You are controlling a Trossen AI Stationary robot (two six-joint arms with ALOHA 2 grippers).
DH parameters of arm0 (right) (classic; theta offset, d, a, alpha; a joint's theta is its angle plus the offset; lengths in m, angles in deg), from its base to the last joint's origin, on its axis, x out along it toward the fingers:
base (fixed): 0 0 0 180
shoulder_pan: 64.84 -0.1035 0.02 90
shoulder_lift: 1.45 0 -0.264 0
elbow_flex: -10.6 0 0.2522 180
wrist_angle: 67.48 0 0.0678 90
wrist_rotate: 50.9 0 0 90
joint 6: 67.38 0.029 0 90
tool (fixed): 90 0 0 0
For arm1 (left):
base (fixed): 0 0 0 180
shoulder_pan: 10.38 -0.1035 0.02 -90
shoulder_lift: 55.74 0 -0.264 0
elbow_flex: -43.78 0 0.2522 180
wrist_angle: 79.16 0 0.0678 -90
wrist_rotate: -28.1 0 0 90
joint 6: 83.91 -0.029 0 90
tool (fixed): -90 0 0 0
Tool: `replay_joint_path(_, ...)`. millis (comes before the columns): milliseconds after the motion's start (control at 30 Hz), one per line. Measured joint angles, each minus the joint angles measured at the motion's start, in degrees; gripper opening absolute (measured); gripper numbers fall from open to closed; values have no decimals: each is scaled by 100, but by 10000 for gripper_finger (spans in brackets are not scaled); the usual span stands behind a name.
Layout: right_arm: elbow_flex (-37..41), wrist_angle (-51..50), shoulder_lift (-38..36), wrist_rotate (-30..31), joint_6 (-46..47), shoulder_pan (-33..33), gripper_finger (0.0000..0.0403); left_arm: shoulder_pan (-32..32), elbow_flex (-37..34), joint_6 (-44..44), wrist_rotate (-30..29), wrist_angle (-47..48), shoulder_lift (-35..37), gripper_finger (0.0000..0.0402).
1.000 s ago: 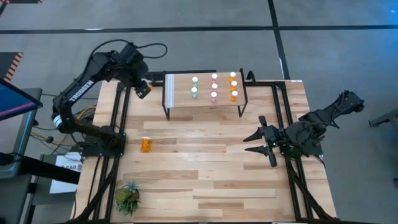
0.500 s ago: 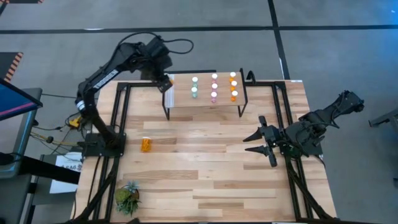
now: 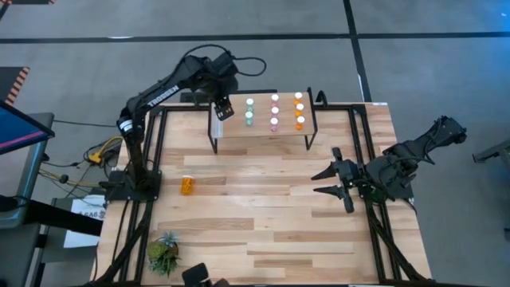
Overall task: Pick and place medicine bottles onto shelf by color
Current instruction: Put the top large orange pill bottle on the shelf
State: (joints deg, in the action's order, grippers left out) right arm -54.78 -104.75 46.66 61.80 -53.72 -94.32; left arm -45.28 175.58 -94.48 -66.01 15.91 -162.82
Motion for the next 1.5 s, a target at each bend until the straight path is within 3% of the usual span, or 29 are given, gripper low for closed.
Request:
replay_joint_path(267, -2, -4, 0, 0, -2, 0, 177, -157, -2, -165, 268, -139, -91, 188)
replay_joint_path(1233, -2, -3, 0, -2, 134, 0, 177, -248, -304, -102, 305, -342, -82, 188)
replay_joint_path(1500, -2, -4, 0, -2, 146, 0, 177, -261, -304, -71, 269, -541, -82, 220)
